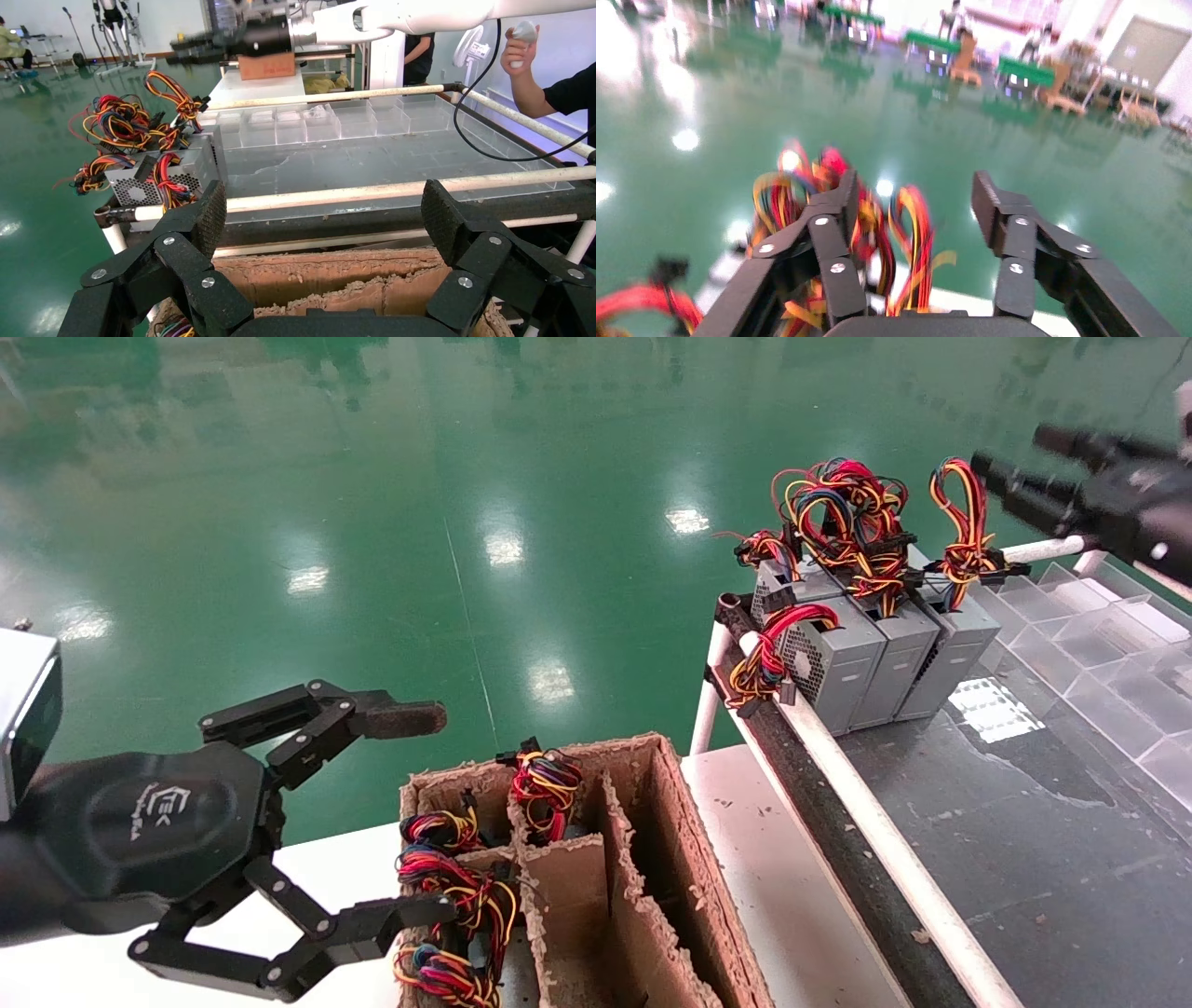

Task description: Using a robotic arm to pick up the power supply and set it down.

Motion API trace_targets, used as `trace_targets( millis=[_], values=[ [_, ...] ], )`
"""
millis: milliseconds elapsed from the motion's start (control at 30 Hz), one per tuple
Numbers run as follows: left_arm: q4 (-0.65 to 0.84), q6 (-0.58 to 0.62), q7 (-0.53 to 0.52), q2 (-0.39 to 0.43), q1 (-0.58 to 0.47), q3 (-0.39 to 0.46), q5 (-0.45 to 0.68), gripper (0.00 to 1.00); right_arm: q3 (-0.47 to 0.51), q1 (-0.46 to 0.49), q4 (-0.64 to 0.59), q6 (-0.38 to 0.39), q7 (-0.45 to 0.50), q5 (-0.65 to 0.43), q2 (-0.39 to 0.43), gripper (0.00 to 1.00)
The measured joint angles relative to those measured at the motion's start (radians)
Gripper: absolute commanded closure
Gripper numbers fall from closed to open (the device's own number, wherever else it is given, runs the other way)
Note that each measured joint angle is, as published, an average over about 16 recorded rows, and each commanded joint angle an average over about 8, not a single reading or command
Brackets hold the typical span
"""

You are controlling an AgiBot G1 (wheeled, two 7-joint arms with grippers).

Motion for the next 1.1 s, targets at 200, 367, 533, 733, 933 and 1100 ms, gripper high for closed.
trace_targets(
  millis=[200,367,533,733,933,1100],
  values=[
    [0.000,0.000,0.000,0.000,0.000,0.000,0.000,0.00,0.010,-0.029,0.064,-0.039,0.030,0.033,0.020,0.00],
    [0.000,0.000,0.000,0.000,0.000,0.000,0.000,0.00,0.011,-0.073,0.150,-0.073,0.072,0.060,0.040,0.00],
    [0.000,0.000,0.000,0.000,0.000,0.000,0.000,0.00,0.009,-0.127,0.255,-0.108,0.124,0.088,0.062,0.00],
    [0.000,0.000,0.000,0.000,0.000,0.000,0.000,0.00,0.006,-0.192,0.381,-0.151,0.187,0.122,0.088,0.00],
    [0.000,0.000,0.000,0.000,0.000,0.000,0.000,0.00,0.003,-0.257,0.507,-0.194,0.250,0.155,0.115,0.00],
    [0.000,0.000,0.000,0.000,0.000,0.000,0.000,0.00,0.001,-0.311,0.612,-0.230,0.302,0.184,0.137,0.00]
  ],
)
